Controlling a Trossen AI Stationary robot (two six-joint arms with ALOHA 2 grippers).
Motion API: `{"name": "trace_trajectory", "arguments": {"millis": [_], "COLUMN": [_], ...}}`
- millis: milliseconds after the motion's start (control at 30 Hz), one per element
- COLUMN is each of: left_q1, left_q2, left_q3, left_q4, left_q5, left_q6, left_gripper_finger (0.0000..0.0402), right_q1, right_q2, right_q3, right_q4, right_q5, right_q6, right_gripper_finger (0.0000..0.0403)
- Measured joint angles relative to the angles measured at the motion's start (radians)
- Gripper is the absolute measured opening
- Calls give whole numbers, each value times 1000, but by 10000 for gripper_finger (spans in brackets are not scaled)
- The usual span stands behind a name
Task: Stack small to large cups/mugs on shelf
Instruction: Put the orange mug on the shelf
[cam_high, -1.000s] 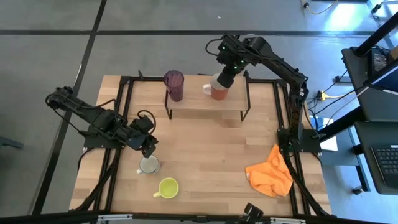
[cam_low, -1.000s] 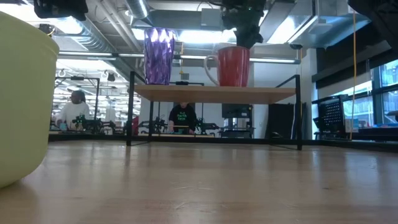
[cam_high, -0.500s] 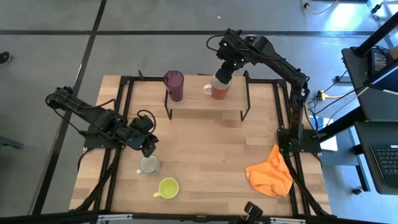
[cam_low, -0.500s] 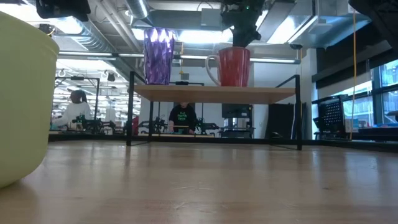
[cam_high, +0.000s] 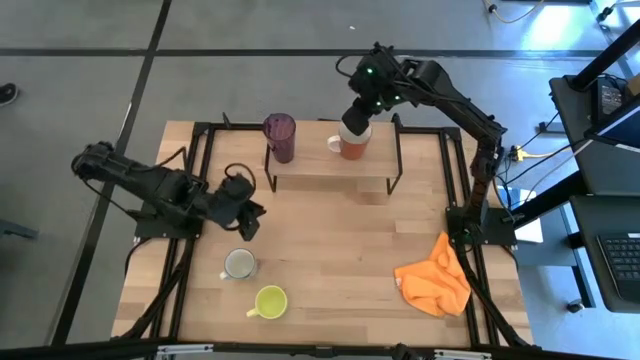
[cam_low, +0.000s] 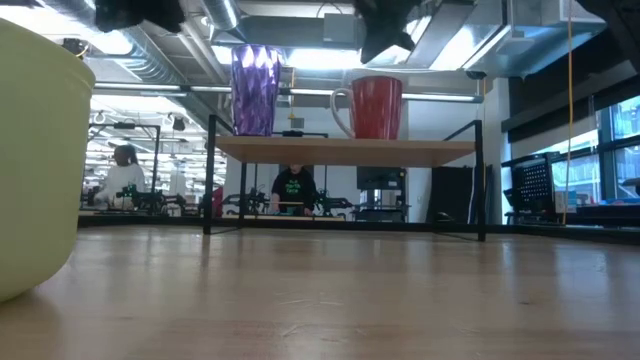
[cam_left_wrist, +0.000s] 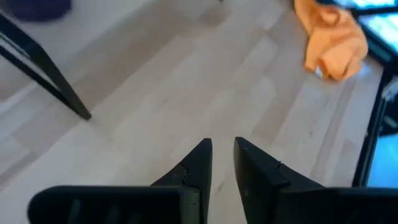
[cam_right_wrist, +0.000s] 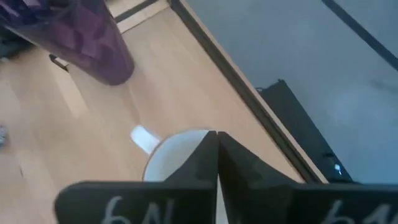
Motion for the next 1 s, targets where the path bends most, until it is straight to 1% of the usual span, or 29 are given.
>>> {"name": "trace_trajectory", "arguments": {"millis": [100, 200, 267, 433, 567, 633, 733, 867, 933, 1000], "left_q1": [56, 101, 130, 210, 268, 289, 315, 351, 366, 376], "left_q2": [0, 0, -4, -29, -43, -43, -44, -46, -53, -57], "left_q3": [16, 39, 50, 89, 121, 128, 142, 145, 144, 145], "left_q4": [40, 49, 45, 39, 40, 39, 2, -52, -84, -105], "left_q5": [0, 0, 1, 2, 4, 17, 23, 22, 22, 21], "left_q6": [49, 106, 140, 221, 278, 300, 315, 317, 317, 317], "left_gripper_finger": [55, 50, 49, 48, 48, 48, 48, 48, 48, 48], "right_q1": [21, 67, 100, 181, 224, 220, 185, 119, 86, 55], "right_q2": [-22, -52, -73, -114, -167, -188, -221, -257, -265, -277], "right_q3": [0, 0, 0, -2, -72, -119, -226, -360, -426, -481], "right_q4": [-29, -53, -95, -272, -255, -258, -234, -208, -141, -57], "right_q5": [5, 25, 63, 203, 210, 258, 269, 254, 241, 201], "right_q6": [44, 76, 107, 228, 299, 342, 376, 410, 409, 401], "right_gripper_finger": [4, 4, 3, 3, 2, 2, 2, 2, 1, 1]}}
